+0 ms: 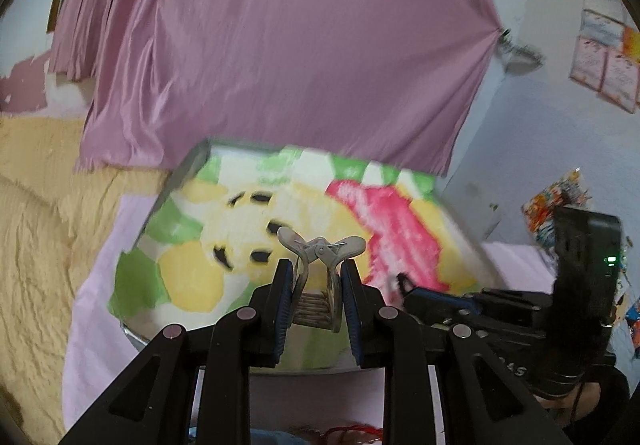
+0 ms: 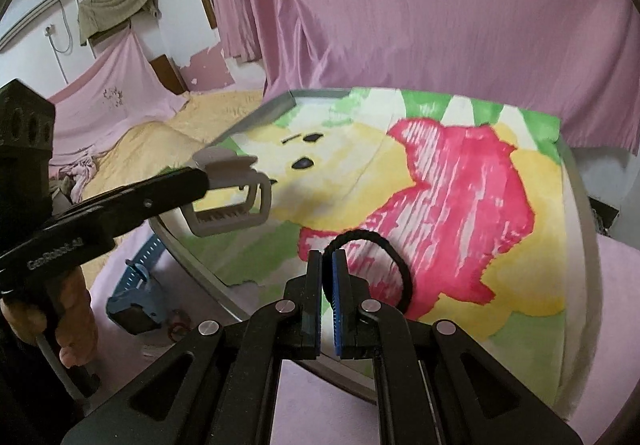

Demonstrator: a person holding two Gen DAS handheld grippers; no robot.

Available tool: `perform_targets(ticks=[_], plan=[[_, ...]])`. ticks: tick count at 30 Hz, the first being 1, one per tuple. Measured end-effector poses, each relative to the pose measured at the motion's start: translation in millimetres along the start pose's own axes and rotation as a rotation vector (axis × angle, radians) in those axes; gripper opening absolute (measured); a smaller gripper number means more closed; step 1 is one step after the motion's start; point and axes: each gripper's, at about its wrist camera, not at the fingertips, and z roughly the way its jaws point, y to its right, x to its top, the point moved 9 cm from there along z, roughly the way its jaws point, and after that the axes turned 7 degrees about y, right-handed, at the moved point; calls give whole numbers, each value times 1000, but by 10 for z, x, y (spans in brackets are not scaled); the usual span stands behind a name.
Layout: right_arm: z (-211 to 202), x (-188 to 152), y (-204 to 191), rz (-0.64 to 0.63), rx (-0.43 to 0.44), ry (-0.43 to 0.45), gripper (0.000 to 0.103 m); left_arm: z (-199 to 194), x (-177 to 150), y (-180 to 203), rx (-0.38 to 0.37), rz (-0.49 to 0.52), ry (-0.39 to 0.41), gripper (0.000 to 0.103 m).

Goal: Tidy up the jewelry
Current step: 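Place the claw clip in the grey tray with the left tool while the right tool drops the hair tie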

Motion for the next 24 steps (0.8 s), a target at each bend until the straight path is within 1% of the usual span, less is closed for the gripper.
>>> perform_targets(ticks=[1, 3, 9, 10, 11, 12, 13, 14, 15, 16, 19, 21, 22, 23, 24], plan=[[38, -16, 12, 4, 1, -9, 5, 40, -41, -29, 13, -3, -26, 24], [92, -45, 37, 14, 4, -21, 5, 77, -96, -61, 23, -14, -52, 24], [171, -88, 85, 42, 9, -41, 6, 57, -168, -99, 70, 3, -78, 25], [158, -88, 85, 42, 8, -38, 11, 53, -175, -108, 77, 9, -78, 29], [143, -76, 78, 42, 4, -30, 19, 33, -181, -107, 80, 12, -72, 35], [119, -67, 84, 41, 0, -23, 24, 13, -171, -106, 78, 13, -64, 38], [86, -57, 86, 40, -6, -11, 30, -22, -160, -104, 76, 12, -51, 44], [47, -40, 81, 40, -14, 6, 30, -54, -148, -103, 73, 11, -39, 53], [-9, -29, 80, 41, -23, 21, 30, -103, -130, -103, 70, 9, -19, 58], [-71, -20, 94, 44, -29, 35, 30, -153, -108, -106, 70, 4, 3, 65], [-305, 28, 76, 38, -59, 112, 31, -333, -42, -81, 66, 12, 70, 68], [-510, 37, 47, 30, -84, 175, 43, -484, -21, -62, 76, 24, 118, 77], [-598, 39, 40, 31, -89, 201, 51, -550, -15, -55, 77, 27, 139, 84], [-701, 34, 16, 30, -94, 233, 54, -629, -15, -47, 79, 30, 164, 90], [-797, 27, -14, 25, -100, 263, 55, -725, -21, -35, 84, 34, 194, 92]])
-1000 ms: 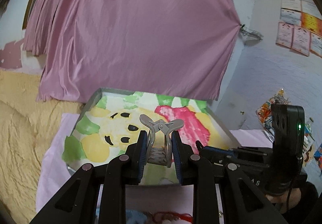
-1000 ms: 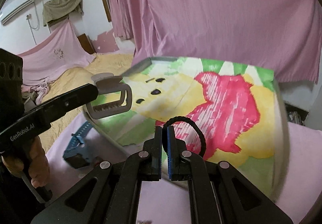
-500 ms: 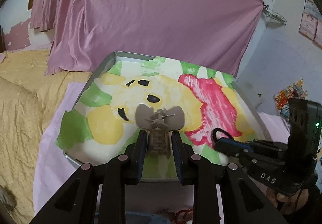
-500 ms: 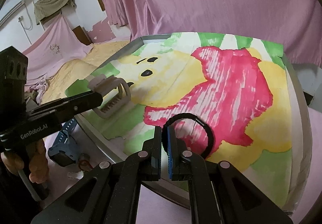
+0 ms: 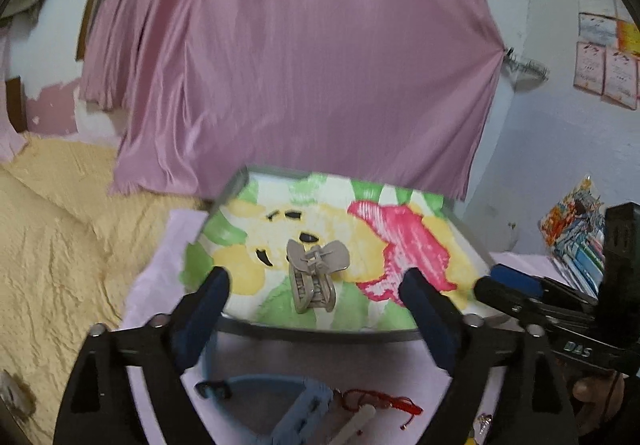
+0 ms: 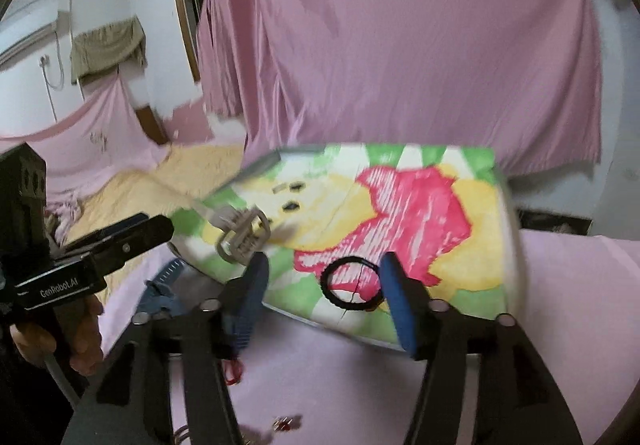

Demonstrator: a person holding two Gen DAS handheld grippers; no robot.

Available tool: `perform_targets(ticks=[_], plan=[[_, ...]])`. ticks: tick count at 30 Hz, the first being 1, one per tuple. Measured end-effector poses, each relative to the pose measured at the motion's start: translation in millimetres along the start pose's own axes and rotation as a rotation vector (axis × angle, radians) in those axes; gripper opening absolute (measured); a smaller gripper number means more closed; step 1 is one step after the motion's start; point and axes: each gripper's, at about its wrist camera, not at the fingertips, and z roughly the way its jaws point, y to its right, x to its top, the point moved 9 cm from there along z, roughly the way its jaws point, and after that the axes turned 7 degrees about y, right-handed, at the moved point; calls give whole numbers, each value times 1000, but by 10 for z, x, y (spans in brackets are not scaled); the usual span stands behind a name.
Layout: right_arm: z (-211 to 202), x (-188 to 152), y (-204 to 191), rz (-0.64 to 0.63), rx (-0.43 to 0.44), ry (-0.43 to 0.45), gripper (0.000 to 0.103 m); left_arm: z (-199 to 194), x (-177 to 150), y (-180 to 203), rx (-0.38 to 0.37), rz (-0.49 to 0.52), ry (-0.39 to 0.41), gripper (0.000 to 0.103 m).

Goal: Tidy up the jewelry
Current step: 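Place the claw clip in the grey tray with the left tool while the right tool drops the hair tie, then grasp the light-blue smartwatch with the left tool while the right tool grasps the studded strap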

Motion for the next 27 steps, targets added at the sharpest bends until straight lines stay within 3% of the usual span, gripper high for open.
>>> perform_targets(ticks=[4, 9, 11, 16, 22, 27], plan=[[-382, 3, -35, -6, -39, 95, 71, -307, 5, 16, 15, 21, 83, 102], [-820, -73, -103, -4, -82, 205, 80, -608, -90, 13, 36, 44, 142, 102], [-961, -115, -129, -9, -100, 237, 88, -714, -155, -6, 45, 42, 159, 102], [-1241, -243, -210, -32, -140, 306, 89, -952, -308, -48, 63, 50, 191, 102], [-1410, -490, -320, -60, -169, 309, 89, -1117, -494, -127, 74, 52, 195, 102], [-1361, -758, -326, -52, -174, 223, 89, -1148, -700, -163, 72, 72, 148, 102]])
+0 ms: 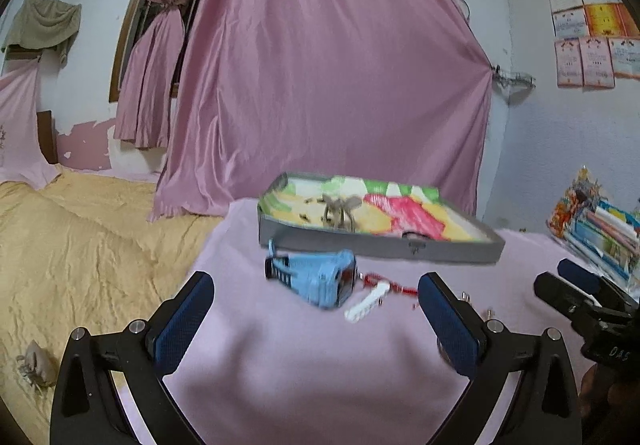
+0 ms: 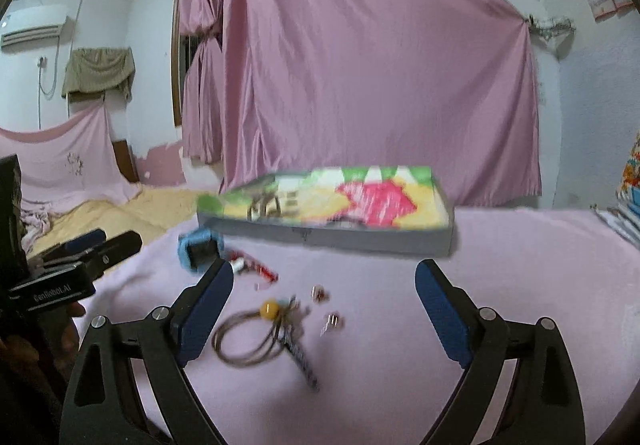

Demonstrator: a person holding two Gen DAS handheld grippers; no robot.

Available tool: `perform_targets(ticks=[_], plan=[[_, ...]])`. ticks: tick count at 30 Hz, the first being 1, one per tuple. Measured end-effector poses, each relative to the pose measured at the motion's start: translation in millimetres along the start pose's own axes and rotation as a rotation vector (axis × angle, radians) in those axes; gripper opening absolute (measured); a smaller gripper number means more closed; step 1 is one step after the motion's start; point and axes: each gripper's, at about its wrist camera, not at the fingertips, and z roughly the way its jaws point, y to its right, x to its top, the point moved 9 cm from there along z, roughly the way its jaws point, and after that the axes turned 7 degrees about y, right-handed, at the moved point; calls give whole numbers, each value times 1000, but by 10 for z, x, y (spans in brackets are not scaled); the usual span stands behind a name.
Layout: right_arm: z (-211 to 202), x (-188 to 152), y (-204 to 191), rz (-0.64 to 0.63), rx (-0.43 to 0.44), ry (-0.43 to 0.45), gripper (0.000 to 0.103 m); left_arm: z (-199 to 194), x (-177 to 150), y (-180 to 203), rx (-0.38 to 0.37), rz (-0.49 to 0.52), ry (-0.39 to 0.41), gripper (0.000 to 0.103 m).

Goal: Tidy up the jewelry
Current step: 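Grasp the light-blue smartwatch with the left tool while the right tool grasps the studded strap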

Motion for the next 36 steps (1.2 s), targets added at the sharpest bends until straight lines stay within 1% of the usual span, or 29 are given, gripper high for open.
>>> perform_targets(ticks=[4, 11, 16, 18, 19, 20, 21, 23, 24, 25, 26, 29, 31, 34, 36], plan=[[0, -179, 26, 14, 4, -66, 89, 3, -108, -28, -3, 1, -36, 102], [45, -345, 2, 4, 18, -145, 89, 65, -192, -19, -15, 5, -86, 102], [89, -426, -20, 13, 28, -196, 88, 167, -243, -8, -21, 15, -154, 102], [103, -460, -29, 14, 38, -218, 77, 217, -258, 5, -27, 15, -186, 102], [121, -471, -36, 13, 40, -227, 69, 247, -258, 6, -29, 13, -201, 102], [136, -488, -40, 12, 43, -239, 64, 266, -263, 12, -32, 10, -211, 102], [148, -512, -45, 12, 48, -255, 62, 285, -265, 16, -38, 7, -220, 102], [166, -531, -56, 12, 55, -272, 51, 325, -264, 29, -48, 2, -235, 102], [179, -548, -68, 6, 60, -286, 48, 339, -259, 38, -51, 2, -238, 102], [196, -566, -82, -3, 64, -301, 41, 352, -254, 46, -52, 5, -241, 102], [213, -584, -97, -11, 68, -316, 36, 364, -250, 51, -53, 8, -243, 102], [254, -588, -142, -46, 69, -341, 30, 406, -230, 65, -51, 16, -250, 102], [302, -580, -169, -63, 71, -359, 28, 431, -213, 73, -48, 18, -251, 102], [359, -558, -187, -76, 73, -377, 17, 471, -177, 71, -43, 25, -249, 102], [408, -547, -195, -77, 77, -387, 15, 510, -149, 72, -41, 34, -250, 102]])
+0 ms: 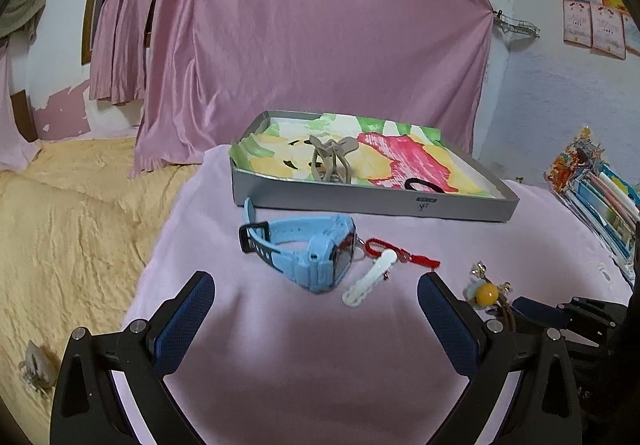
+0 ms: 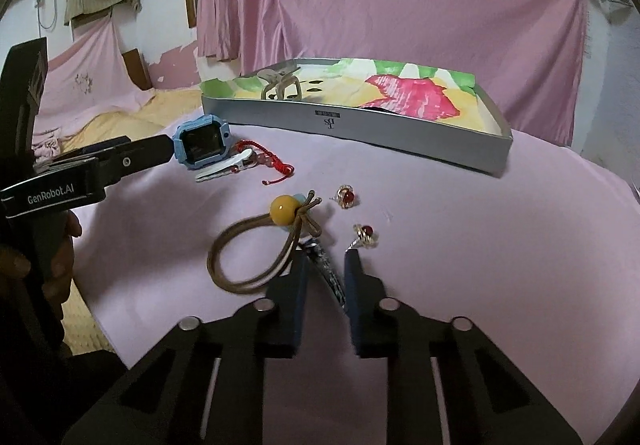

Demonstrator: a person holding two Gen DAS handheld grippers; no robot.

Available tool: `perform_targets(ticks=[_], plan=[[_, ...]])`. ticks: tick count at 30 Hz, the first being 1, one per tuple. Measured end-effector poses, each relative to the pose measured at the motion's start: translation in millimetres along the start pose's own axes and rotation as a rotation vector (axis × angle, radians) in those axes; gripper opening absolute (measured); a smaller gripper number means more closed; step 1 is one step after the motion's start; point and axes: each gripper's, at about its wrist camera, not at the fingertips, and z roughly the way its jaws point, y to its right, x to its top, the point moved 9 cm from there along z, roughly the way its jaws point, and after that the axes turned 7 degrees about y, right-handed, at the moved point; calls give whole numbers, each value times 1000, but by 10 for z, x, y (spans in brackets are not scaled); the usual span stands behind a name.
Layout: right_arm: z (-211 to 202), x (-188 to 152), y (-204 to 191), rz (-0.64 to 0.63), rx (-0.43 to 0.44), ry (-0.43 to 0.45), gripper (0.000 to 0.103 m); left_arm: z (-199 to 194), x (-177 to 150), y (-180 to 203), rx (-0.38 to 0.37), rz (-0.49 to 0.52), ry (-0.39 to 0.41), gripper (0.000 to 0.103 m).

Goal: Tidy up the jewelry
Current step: 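Grasp the light-blue smartwatch with the left tool while the right tool grasps the studded strap, then place the smartwatch in the tray with the left tool while the right tool places the strap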

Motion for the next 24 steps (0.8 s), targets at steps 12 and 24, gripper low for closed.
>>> perform_targets(ticks=[12, 24], plan=[[274, 166, 105, 93, 30, -48, 6, 261, 164, 90, -41, 69, -49, 69], [332, 185, 121, 171, 96, -40, 6, 340, 95, 186, -61, 181, -147, 29]])
